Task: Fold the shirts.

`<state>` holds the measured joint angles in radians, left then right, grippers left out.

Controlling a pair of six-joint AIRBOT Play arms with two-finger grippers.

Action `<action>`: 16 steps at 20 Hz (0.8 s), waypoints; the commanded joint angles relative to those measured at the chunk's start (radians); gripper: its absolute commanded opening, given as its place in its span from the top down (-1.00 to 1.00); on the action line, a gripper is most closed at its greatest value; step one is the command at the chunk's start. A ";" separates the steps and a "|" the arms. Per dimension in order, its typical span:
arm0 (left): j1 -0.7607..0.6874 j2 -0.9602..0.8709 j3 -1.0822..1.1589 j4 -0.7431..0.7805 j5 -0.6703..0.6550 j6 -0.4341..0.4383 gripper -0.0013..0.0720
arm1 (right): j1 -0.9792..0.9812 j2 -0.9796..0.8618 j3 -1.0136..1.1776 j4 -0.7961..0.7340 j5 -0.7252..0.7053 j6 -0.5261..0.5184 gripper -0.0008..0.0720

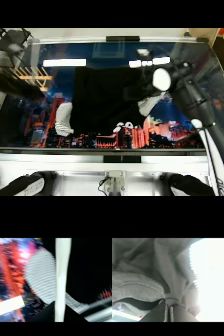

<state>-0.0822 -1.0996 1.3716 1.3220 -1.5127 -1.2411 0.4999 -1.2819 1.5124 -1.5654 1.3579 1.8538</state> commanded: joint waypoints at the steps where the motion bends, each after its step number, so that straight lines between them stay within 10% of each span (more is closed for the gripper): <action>1: -0.352 0.282 -0.423 0.167 0.076 -0.143 0.83 | -0.108 0.000 0.001 0.043 0.004 -0.106 0.79; 6: -0.657 0.547 -0.649 0.349 0.045 -0.229 0.83 | -0.118 0.000 0.001 0.126 0.004 -0.147 0.79; 16: -0.685 0.599 -0.742 0.369 0.111 -0.049 0.83 | -0.118 0.000 0.001 0.197 0.005 -0.152 0.79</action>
<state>-0.7593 -0.5194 0.6479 1.6806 -1.4307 -1.3277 0.3820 -1.2819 1.5124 -1.3800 1.3621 1.7012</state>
